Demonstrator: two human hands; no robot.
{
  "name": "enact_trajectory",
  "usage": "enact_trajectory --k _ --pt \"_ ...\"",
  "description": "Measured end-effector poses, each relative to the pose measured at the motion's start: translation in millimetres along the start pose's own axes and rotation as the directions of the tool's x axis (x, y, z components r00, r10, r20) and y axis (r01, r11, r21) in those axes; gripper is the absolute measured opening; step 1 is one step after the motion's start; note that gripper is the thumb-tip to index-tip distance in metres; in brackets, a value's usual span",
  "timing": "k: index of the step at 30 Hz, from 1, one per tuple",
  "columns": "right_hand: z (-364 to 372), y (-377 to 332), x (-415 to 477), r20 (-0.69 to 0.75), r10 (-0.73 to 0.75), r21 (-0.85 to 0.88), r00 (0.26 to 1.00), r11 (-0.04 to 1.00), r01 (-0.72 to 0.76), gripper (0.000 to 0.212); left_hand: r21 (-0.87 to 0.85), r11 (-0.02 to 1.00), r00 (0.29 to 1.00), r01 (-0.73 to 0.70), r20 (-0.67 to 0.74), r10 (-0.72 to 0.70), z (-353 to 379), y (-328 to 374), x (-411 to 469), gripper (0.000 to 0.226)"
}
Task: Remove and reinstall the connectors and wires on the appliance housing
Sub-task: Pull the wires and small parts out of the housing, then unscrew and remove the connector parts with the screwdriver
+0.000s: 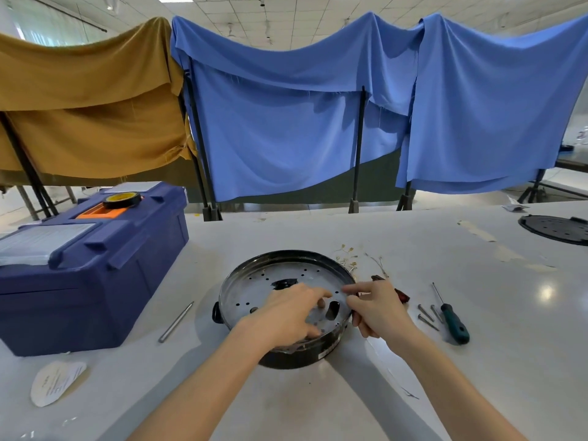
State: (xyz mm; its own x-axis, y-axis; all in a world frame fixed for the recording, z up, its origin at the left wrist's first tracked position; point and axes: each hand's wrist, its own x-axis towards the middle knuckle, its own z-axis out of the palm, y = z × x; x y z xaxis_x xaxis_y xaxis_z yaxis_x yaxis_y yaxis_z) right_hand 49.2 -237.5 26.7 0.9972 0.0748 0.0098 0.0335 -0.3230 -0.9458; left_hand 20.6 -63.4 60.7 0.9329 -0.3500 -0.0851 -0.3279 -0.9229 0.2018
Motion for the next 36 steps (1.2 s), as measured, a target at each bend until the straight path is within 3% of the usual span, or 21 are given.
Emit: enact_trajectory --k 2,6,8,10,12,15,19,23,31,36 --pt "0 2 2 0.009 -0.023 -0.012 1.000 1.000 0.023 0.027 0.052 0.998 1.000 0.028 -0.001 -0.028 -1 -3 6 0.072" --pt "-4 6 5 0.030 -0.075 0.036 0.997 0.997 0.074 0.024 0.204 0.979 1.000 -0.003 -0.013 0.005 0 -1 18 0.048" --pt "-9 10 8 -0.069 -0.098 0.078 0.993 0.992 0.103 0.022 0.221 0.975 1.000 -0.007 -0.021 0.012 1 -1 21 0.041" --pt "-20 16 13 -0.245 -0.111 -0.015 0.963 0.994 0.111 0.023 0.218 0.976 1.000 -0.001 -0.030 0.008 3 -1 22 0.039" --pt "-33 25 19 -0.354 -0.126 -0.284 0.927 0.958 0.022 0.023 0.211 0.977 0.999 0.005 -0.047 0.005 3 -2 24 0.040" --pt "-50 37 21 -0.398 -0.087 -0.596 0.913 0.782 -0.185 0.028 0.222 0.975 0.999 0.004 -0.049 0.007 4 0 25 0.041" --pt "-58 42 15 -0.489 0.038 -0.668 0.872 0.627 -0.401 0.032 0.217 0.976 0.999 0.010 -0.051 0.001 3 2 25 0.044" --pt "-60 43 10 -0.514 0.106 -0.678 0.851 0.556 -0.480 0.022 0.209 0.978 0.999 0.007 -0.052 0.004 5 1 24 0.047" --pt "-66 48 11 -0.580 -0.035 -0.576 0.814 0.724 -0.380 0.033 0.040 0.999 0.999 -0.001 -0.035 0.002 7 -11 24 0.056" --pt "-58 32 15 -0.546 -0.337 -0.454 0.767 0.888 0.066 0.041 -0.114 0.993 0.999 -0.040 -0.035 0.036 9 -21 27 0.057"
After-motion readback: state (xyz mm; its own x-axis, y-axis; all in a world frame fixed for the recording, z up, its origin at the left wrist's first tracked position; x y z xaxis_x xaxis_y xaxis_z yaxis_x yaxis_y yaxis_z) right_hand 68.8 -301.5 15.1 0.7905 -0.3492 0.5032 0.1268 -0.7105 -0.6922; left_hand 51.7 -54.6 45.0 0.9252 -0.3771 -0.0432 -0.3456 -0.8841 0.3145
